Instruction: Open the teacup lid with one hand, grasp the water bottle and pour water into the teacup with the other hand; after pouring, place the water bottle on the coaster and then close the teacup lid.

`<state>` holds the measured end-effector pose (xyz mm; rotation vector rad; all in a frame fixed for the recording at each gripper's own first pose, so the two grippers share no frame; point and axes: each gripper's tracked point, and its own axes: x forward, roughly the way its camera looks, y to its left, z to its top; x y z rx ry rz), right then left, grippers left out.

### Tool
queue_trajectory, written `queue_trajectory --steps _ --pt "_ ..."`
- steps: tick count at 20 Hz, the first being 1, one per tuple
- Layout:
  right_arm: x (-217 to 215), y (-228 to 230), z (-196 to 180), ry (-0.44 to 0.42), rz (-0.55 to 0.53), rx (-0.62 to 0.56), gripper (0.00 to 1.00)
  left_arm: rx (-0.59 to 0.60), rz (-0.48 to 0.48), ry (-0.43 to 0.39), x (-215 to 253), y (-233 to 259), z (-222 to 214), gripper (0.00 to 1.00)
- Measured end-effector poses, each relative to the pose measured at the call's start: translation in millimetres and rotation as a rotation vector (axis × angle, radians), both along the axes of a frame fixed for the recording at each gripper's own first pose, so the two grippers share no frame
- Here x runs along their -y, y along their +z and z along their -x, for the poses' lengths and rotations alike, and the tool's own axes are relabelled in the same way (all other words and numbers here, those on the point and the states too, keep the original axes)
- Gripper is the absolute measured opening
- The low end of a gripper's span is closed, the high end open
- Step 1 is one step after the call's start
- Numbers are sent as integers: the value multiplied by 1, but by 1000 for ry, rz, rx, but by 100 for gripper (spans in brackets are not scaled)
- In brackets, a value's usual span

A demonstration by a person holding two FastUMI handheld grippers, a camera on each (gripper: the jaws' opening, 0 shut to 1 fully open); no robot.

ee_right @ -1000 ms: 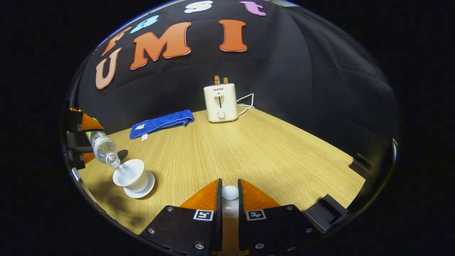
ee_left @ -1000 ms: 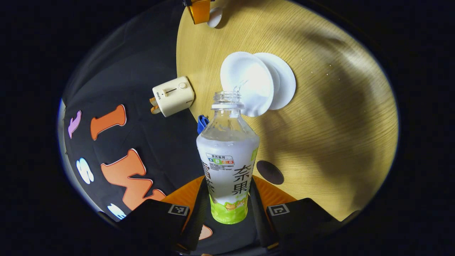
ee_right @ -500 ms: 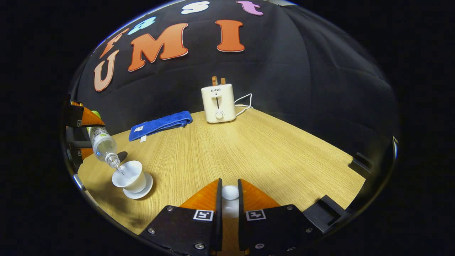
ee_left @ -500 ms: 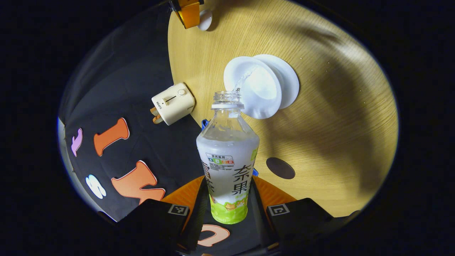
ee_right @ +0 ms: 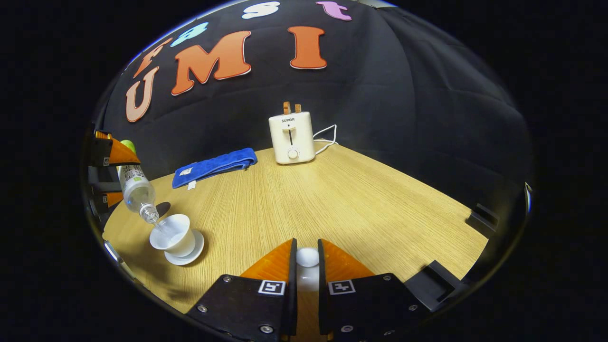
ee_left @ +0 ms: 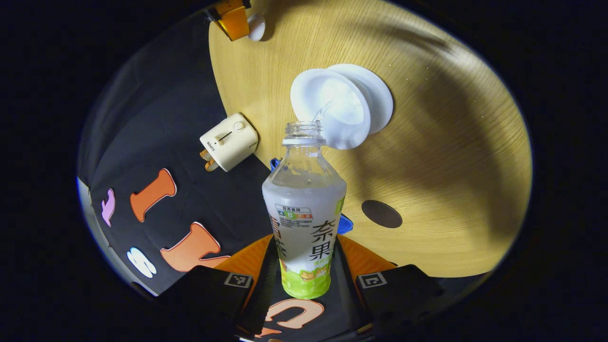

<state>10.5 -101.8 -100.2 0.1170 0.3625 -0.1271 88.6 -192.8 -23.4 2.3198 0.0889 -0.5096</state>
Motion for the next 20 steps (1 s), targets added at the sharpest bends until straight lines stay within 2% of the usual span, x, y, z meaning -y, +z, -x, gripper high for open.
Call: queue_trajectory --steps 6,13,17,20 --pt "0 0 1 0 5 -1 19 22 -37 -19 0 4 -4 67" --pt "-3 -1 1 7 13 -6 19 39 -64 -47 2 7 -5 65" --pt "-3 -2 1 6 13 -10 19 -22 1 -23 -2 -1 -9 66" --pt "-4 -2 1 7 13 -14 18 -90 127 4 -7 -15 -6 66"
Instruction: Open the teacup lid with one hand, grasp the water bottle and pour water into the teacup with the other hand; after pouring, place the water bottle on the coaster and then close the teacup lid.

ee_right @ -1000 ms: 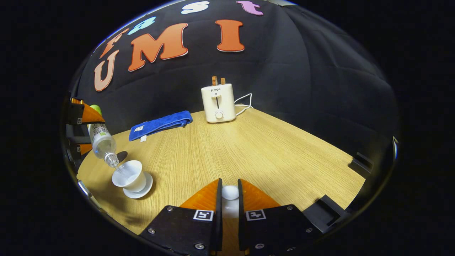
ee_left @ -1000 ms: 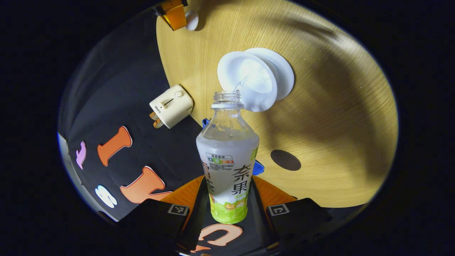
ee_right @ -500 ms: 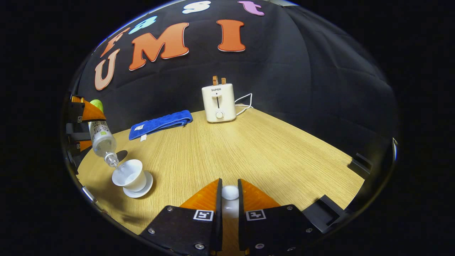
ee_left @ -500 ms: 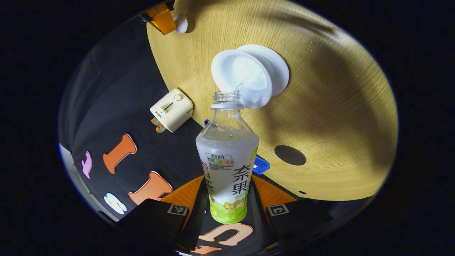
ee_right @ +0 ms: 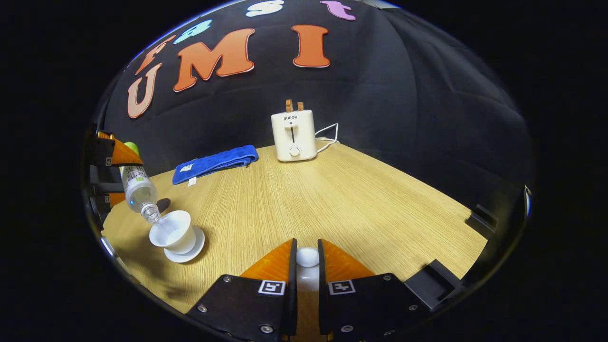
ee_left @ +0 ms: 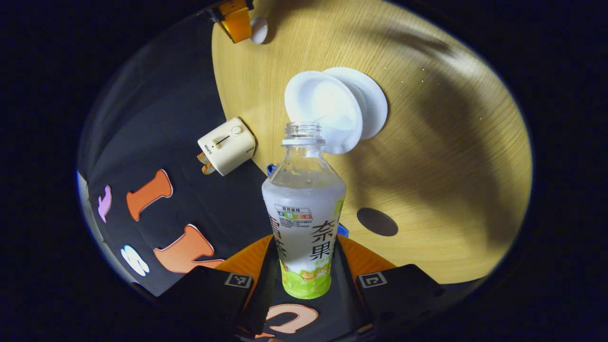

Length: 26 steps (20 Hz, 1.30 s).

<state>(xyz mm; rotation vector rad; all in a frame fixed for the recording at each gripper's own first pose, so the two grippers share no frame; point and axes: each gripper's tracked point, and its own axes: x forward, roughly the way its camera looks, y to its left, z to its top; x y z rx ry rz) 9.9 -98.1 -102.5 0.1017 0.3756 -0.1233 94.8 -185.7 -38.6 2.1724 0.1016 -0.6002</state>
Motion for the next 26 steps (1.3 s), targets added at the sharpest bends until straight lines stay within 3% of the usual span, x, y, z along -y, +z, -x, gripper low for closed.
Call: queue_trajectory --steps 4,9,10,12,14,17,19,26 --pt "-2 0 -1 3 6 -4 19 -68 213 58 -2 -17 6 64" --pt "-5 2 -2 6 13 -5 19 -140 507 202 -9 -31 -3 63" --pt "-5 3 -2 4 14 -5 14 -161 573 225 -8 -34 -3 66" --pt "-7 4 -3 4 16 -6 19 -203 704 277 -7 -38 -3 70" --pt "-9 4 -2 6 20 -10 19 -231 838 323 -8 -32 -2 62" --pt "-10 5 -1 -2 18 -11 19 -271 1018 372 -10 -20 0 66" --pt "-13 7 -1 3 22 -11 19 -329 1156 411 -7 -17 -3 62" --pt "-21 12 4 22 52 -11 19 -416 1573 543 -30 3 -21 63"
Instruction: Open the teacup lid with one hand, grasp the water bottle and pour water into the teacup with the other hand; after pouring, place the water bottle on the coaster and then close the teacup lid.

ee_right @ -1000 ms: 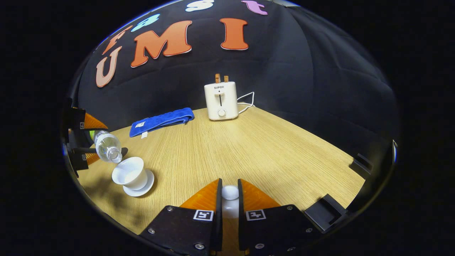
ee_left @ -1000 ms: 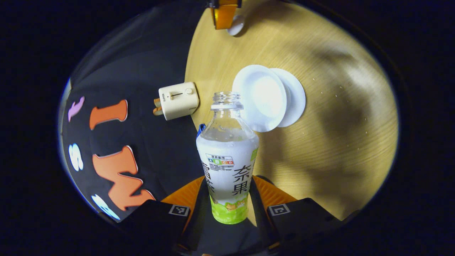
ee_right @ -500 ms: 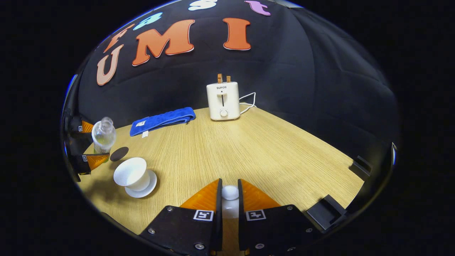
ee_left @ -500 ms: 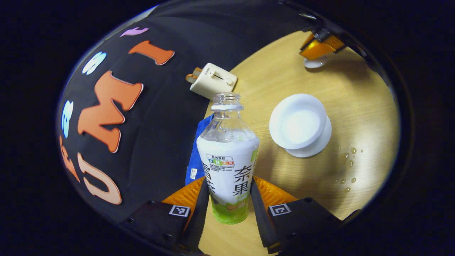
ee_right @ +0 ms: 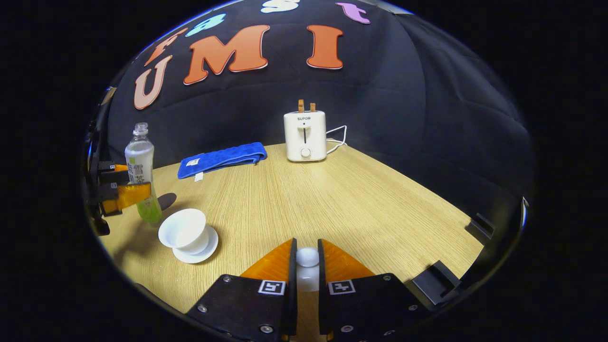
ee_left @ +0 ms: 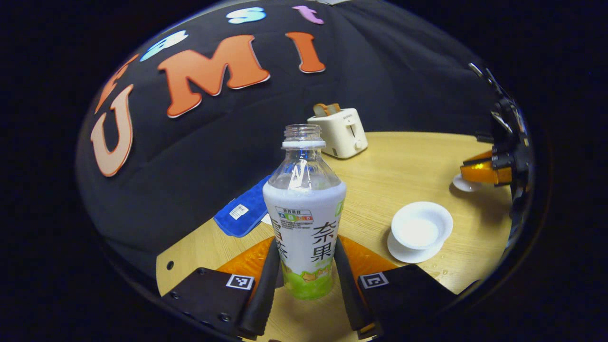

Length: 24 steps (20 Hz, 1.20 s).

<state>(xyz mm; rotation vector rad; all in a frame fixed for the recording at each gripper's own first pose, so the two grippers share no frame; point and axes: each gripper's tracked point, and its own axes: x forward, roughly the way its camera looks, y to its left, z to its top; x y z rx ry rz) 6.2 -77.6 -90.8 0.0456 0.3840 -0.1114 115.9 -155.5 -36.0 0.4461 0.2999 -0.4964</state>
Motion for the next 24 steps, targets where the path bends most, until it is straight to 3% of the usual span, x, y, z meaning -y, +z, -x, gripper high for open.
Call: queue_trajectory --steps 4,6,14,15,24 --pt "3 4 0 -12 0 7 19 43 76 107 -44 18 -23 66" --pt "2 4 -1 -13 1 6 19 66 137 142 -55 27 -27 63" --pt "-4 6 -2 -8 14 -1 19 27 393 220 -65 31 -63 66" --pt "-4 6 -3 -8 15 -4 18 25 391 231 -71 27 -67 63" --pt "-4 0 -6 -17 18 -19 18 -41 374 265 -74 -14 -91 67"
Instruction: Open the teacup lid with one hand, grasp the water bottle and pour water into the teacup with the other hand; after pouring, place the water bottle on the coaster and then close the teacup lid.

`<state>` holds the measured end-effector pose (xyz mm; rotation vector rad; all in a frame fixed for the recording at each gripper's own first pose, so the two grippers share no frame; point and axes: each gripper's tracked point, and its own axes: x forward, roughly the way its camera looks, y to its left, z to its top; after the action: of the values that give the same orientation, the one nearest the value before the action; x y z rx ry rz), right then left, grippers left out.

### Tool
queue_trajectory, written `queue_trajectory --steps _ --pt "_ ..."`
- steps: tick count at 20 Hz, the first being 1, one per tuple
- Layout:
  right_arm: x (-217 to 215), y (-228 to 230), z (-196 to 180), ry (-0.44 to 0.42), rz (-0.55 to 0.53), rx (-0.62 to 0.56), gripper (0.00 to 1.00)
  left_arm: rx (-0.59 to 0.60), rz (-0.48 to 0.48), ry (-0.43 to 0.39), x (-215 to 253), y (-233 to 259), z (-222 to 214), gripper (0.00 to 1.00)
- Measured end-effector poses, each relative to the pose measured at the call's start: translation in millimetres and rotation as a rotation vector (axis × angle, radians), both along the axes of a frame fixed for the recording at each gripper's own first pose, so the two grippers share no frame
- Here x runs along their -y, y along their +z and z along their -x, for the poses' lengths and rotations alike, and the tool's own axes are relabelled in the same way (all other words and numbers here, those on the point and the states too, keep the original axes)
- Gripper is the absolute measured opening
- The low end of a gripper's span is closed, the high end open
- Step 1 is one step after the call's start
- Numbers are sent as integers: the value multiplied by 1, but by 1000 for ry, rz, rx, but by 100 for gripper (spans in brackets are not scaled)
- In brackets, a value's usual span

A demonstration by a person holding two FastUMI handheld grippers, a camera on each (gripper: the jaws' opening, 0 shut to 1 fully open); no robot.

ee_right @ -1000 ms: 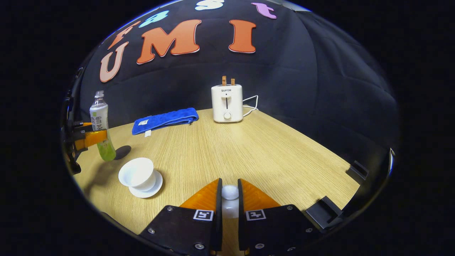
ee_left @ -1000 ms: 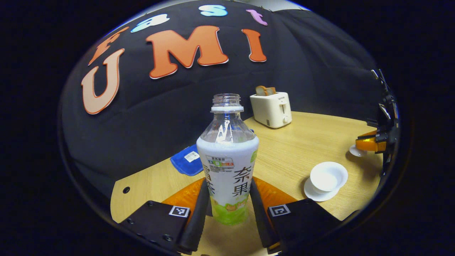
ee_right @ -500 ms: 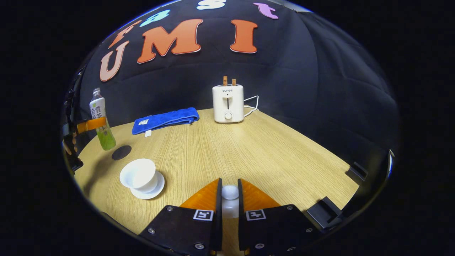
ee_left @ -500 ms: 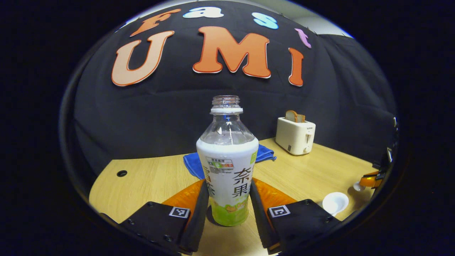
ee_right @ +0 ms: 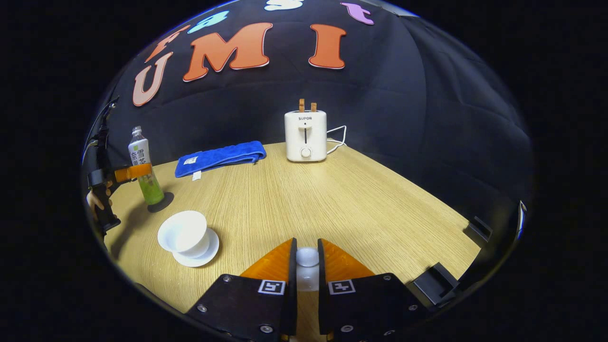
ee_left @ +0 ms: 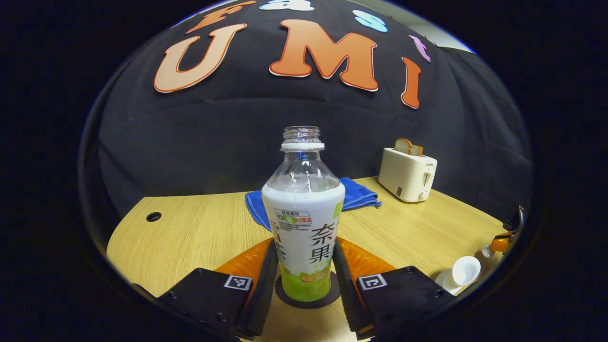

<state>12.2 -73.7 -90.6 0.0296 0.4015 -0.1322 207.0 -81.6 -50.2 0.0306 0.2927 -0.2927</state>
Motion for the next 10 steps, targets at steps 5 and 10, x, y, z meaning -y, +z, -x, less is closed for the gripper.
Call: queue_trajectory --steps 5,10 --pt "-5 1 -2 7 -3 -13 18 -8 12 2 -1 -3 2 70" --pt "-5 2 0 13 -3 -13 19 -18 15 1 -3 -6 8 71"
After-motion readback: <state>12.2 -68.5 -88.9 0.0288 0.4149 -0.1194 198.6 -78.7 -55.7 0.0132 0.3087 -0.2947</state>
